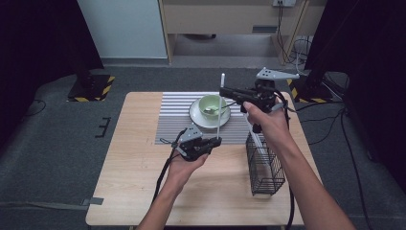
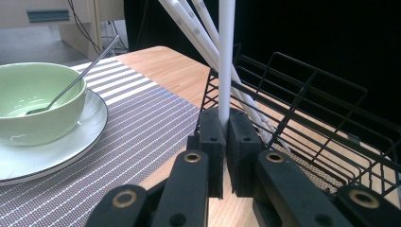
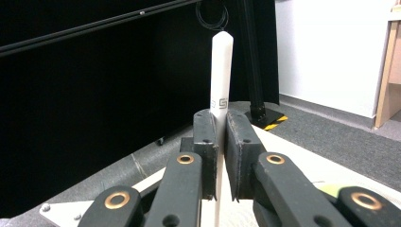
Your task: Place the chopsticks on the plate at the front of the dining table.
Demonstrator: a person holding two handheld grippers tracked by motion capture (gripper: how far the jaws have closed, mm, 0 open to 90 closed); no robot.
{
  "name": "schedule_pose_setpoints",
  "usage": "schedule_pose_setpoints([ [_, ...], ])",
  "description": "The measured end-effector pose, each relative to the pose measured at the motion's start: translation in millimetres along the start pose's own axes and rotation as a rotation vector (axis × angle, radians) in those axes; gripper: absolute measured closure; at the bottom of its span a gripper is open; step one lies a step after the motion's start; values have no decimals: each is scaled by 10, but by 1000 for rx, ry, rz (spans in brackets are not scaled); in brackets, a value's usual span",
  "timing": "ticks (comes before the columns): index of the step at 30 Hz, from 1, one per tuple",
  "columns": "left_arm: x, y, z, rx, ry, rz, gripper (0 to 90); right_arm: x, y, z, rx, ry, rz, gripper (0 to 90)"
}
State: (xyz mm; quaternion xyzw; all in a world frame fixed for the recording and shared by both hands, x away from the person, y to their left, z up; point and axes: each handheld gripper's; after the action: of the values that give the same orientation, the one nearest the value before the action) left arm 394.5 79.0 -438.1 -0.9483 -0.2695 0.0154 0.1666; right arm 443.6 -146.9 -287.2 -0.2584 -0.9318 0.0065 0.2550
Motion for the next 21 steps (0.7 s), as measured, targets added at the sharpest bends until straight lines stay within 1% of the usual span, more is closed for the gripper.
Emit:
schedule_pose_setpoints([
  [6, -6, -2, 5, 2, 0, -14, 860, 1, 11, 5, 4, 0, 1, 838],
  [21, -3, -6, 23, -8, 1, -30, 864, 10, 13, 1, 8, -12, 2, 835],
])
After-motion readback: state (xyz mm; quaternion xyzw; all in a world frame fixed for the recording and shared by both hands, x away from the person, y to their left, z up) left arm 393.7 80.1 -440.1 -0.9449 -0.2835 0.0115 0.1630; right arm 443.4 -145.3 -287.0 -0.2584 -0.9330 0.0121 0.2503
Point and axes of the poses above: each handheld gripper's, and its own axes: y roughly forward along the jaws, z roughly out of its underside, x roughly to its left, and after that the axes turned 14 degrees about y, right-handed
